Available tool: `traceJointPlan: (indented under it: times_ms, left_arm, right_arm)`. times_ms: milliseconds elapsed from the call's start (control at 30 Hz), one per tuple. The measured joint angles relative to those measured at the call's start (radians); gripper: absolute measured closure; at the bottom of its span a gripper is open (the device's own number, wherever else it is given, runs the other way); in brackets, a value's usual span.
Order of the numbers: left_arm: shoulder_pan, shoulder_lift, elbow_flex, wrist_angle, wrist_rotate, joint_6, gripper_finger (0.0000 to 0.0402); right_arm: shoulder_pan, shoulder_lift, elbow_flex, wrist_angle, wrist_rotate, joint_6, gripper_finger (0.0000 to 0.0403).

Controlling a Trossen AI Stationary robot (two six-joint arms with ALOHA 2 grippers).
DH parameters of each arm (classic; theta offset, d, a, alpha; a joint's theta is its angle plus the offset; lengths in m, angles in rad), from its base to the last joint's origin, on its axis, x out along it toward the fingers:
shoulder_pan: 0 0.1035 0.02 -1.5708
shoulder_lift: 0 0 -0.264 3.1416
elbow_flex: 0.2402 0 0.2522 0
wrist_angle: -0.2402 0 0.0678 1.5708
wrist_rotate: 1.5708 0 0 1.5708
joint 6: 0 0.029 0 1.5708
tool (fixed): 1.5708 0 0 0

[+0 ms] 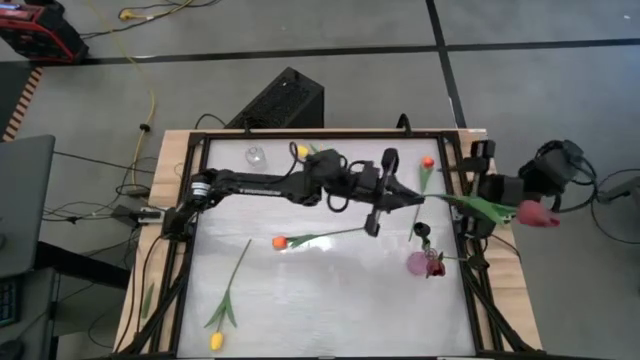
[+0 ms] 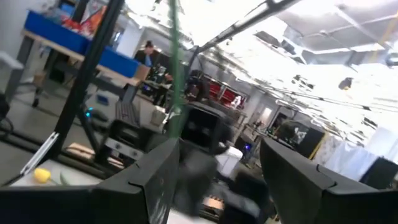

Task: Sort flowers into vase by color
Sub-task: Put the dark red flower into the pink vase

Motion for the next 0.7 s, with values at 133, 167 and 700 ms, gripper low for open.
traceJointPlan:
  times_ms: [133, 167, 700]
  left_arm:
    - [0.017, 0.021, 0.029, -0.038, 0.0, -0.013, 0.0401]
    - [0.02, 0.021, 0.029, -0.039, -0.001, -0.013, 0.0401]
    - [0.03, 0.019, 0.031, -0.072, 0.0, 0.03, 0.0375]
  right_arm:
    - [-0.044, 0.044, 0.0, 0.01, -0.074, -0.003, 0.0155]
    - [-0.044, 0.048, 0.0, 0.003, -0.078, -0.003, 0.0155]
    - [-0.112, 0.046, 0.002, 0.061, -0.092, 0.042, 0.0379]
